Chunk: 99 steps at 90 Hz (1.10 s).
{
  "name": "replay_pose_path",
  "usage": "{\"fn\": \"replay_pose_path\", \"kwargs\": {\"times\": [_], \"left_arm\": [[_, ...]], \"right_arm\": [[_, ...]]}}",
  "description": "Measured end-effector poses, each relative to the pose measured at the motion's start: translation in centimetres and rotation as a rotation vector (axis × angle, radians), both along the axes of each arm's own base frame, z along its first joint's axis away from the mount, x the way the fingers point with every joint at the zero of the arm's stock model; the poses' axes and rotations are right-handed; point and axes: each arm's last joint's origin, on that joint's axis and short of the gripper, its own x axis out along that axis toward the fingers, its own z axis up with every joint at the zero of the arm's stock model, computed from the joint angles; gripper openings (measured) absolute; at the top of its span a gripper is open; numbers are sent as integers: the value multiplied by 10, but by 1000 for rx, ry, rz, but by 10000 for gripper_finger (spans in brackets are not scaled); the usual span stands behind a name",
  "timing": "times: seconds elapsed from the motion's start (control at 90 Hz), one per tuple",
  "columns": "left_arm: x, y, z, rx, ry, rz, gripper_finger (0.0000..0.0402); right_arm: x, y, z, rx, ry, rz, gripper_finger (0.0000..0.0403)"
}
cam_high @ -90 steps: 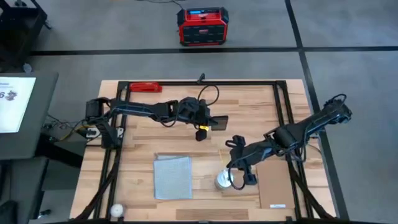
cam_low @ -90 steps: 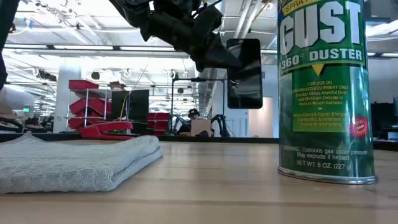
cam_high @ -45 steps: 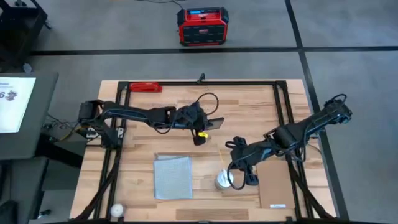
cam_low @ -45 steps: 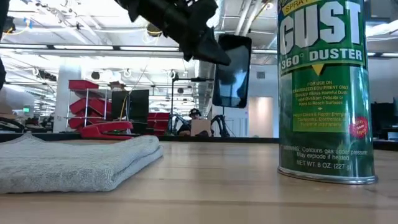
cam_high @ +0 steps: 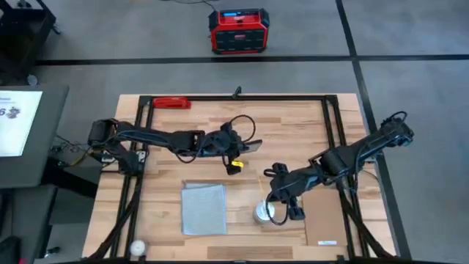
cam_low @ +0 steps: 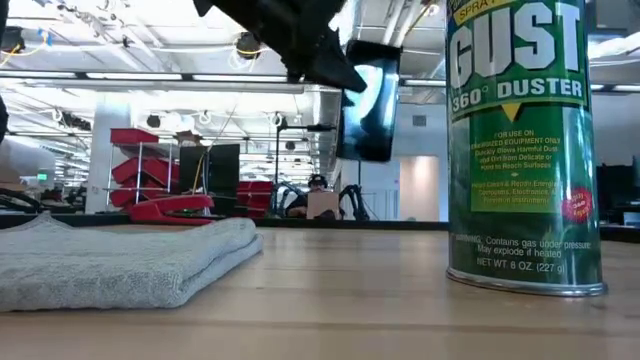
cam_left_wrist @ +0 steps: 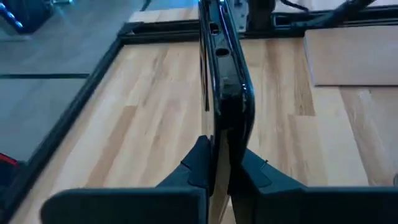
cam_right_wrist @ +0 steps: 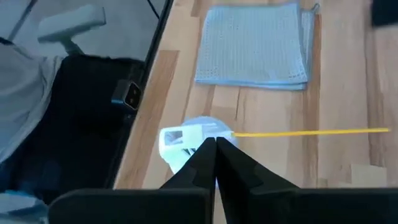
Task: Apply microfiber cloth
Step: Spray the front of the black phone with the spray bottle
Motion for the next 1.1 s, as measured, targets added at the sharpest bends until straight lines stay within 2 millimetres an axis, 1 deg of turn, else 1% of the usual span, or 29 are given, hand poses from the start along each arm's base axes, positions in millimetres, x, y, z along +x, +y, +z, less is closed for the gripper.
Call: {"fn": "replay_pose_path", "kwargs": {"times": [0.056,0.133,0.267,0.344,0.444,0.6,0.689,0.778,0.911,1.1], "left_arm": [[-7,-1,6,-1,-14,-6,7],[-19,-2,6,-11,-38,-21,7],[-38,-4,-4,-72,-118,-50,7],[-43,-5,-11,-97,-160,-55,7],[-44,-9,-19,-128,-177,-60,7],[-34,-9,-32,-133,-167,-37,7],[-34,-3,-34,-128,-162,10,7],[-34,1,-31,-130,-188,37,7],[-33,1,-29,-132,-208,33,7],[-30,1,-35,-134,-193,36,7]], "right_arm": [[0,0,1,-1,-14,5,0],[0,0,4,3,-34,10,0],[1,0,4,-5,-48,23,0],[3,-2,4,-6,-48,15,0],[8,-6,0,-13,-36,-4,0],[11,-12,-2,-7,-23,-6,0],[12,-13,-1,-3,-28,-9,0],[11,-13,-2,-7,-14,-6,0],[9,-11,-3,-7,0,7,0],[8,-6,-2,8,-14,14,0]]}}
